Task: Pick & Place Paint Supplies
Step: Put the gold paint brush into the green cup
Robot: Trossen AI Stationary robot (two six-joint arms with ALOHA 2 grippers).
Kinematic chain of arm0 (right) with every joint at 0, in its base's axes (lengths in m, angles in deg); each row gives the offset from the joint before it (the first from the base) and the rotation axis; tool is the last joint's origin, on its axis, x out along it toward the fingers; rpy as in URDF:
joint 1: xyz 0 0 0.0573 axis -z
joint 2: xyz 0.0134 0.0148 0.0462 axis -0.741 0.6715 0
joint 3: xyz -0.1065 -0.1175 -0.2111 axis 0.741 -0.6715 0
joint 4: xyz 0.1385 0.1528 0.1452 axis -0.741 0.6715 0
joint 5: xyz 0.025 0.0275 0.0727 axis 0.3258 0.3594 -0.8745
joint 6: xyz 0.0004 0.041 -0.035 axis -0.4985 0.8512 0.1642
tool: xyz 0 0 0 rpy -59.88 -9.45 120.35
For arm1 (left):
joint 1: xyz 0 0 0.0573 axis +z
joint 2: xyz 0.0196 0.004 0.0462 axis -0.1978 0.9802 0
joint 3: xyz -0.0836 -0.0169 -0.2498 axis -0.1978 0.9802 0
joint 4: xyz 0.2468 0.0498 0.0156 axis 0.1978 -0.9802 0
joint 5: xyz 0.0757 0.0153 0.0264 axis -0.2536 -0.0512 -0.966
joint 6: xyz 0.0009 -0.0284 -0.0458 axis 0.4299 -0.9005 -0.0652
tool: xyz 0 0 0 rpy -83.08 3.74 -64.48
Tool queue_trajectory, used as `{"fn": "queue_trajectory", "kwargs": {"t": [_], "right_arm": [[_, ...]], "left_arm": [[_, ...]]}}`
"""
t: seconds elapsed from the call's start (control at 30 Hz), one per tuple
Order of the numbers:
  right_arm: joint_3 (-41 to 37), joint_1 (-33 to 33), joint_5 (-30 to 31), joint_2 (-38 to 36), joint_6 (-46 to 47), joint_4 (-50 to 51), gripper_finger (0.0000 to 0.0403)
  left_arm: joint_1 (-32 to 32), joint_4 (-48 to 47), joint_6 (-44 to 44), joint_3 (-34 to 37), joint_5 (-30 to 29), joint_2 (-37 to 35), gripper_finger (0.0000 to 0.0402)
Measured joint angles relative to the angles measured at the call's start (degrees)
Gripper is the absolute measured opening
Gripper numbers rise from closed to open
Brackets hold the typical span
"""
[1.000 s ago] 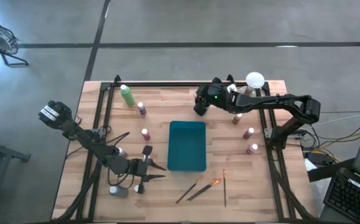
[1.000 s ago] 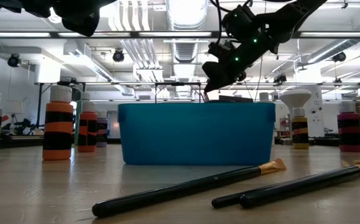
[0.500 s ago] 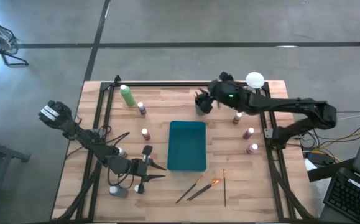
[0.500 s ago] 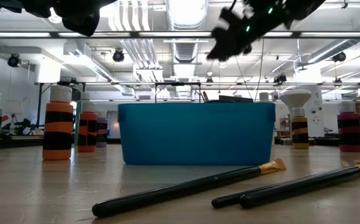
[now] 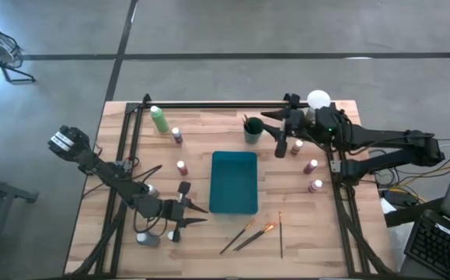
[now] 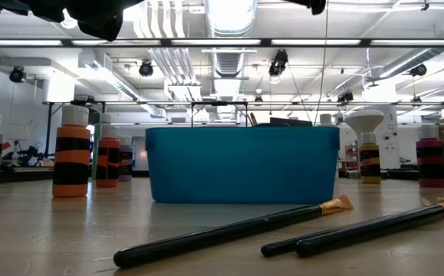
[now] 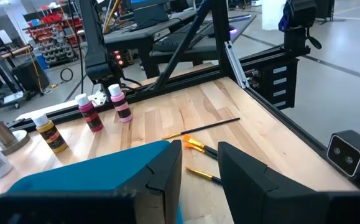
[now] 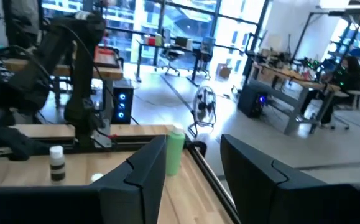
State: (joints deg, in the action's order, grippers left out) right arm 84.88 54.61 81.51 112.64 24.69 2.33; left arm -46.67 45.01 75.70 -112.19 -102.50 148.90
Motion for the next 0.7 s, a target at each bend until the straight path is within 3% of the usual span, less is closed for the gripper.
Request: {"fn": "queue_trajectory", "kwargs": {"t": [0.13,0.5,0.7], "right_arm": [[0.0,-0.2,0.1,-0.3,0.1,0.0,0.0155],[0.0,-0.3,0.2,0.3,3.7,-1.1,0.0128],[0.0,-0.3,0.2,0.3,4.6,-1.3,0.0105]], "left_arm": [[0.0,0.0,1.0,0.0,-3.2,0.0,0.011],[0.0,0.3,0.8,-0.6,-25.2,-1.2,0.011],[-0.2,0.2,-2.3,-0.8,-26.5,-4.8,0.011]]}}
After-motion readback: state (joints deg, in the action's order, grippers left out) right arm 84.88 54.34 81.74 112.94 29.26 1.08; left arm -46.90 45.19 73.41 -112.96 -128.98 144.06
